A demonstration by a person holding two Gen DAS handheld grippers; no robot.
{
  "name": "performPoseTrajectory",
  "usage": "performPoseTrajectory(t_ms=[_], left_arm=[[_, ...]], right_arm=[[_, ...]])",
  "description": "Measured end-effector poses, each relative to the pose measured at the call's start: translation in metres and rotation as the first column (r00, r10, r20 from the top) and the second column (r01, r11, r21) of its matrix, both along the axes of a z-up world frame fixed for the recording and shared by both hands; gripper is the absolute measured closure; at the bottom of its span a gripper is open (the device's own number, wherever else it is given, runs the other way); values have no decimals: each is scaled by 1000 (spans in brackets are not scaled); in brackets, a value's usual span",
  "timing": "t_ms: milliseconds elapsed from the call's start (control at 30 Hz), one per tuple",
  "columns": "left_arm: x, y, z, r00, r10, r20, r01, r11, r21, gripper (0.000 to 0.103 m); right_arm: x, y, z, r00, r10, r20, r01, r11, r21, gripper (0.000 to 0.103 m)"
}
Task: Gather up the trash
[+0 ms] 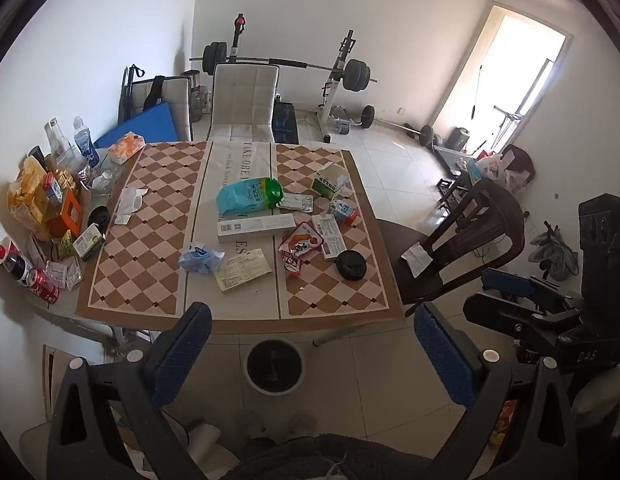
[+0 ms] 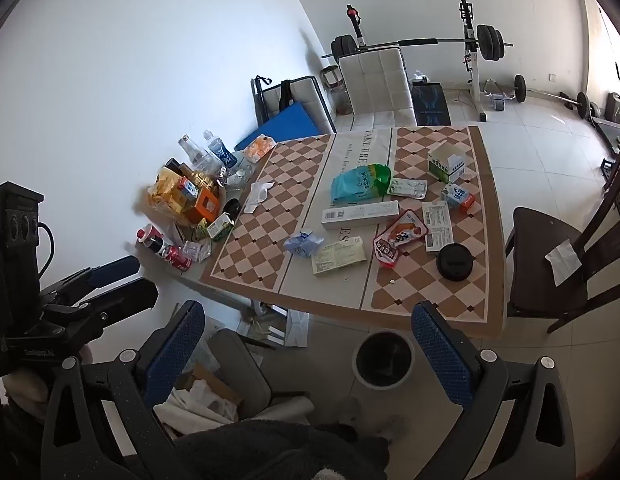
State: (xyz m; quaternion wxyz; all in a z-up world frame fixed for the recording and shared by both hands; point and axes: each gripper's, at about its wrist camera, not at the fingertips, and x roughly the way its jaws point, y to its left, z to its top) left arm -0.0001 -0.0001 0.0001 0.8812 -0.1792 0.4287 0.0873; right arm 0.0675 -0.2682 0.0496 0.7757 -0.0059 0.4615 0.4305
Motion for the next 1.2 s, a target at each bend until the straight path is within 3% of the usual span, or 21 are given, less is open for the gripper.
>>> performPoseTrajectory(t_ms=[1200], left_arm=[[5, -4, 4, 1000, -2, 3, 2, 1000, 0, 0]], right_arm=[[-4, 4, 2, 1000, 4, 0, -4, 1000, -8, 0]])
